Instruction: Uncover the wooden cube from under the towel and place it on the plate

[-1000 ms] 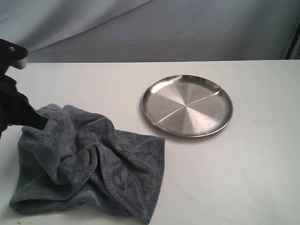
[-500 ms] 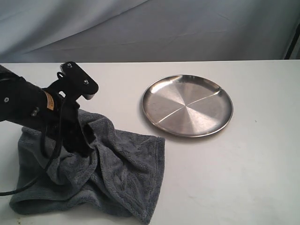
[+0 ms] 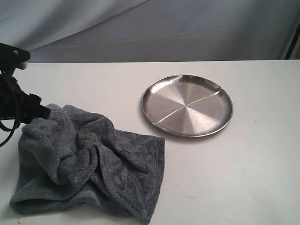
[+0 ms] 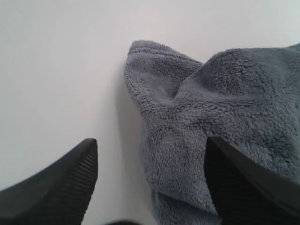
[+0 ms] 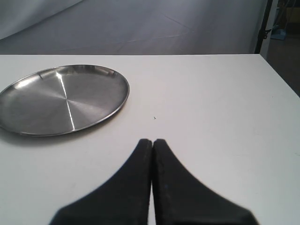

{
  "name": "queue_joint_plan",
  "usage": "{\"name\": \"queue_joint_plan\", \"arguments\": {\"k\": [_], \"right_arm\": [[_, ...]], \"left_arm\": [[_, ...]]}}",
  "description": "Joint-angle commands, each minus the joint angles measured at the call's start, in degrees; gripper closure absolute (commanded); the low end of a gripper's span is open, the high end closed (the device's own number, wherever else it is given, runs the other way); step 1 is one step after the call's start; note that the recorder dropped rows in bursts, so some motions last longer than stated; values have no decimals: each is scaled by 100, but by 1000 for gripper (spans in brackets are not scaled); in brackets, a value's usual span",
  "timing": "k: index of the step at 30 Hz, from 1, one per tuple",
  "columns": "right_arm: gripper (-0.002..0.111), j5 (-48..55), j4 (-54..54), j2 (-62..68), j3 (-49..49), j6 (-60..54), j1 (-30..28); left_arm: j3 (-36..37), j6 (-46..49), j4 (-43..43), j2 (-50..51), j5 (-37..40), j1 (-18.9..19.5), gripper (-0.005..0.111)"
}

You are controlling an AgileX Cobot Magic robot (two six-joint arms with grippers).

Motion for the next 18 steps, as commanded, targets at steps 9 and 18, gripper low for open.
{"name": "queue_joint_plan", "arguments": {"k": [9, 18], "right_arm": [[108, -18, -25, -36, 22, 8, 30], [108, -18, -25, -36, 22, 8, 30]], "left_arm": [[-26, 3698, -4356, 722, 79, 1169, 44], [-26, 4345, -4963, 809, 158, 1180, 93]]}}
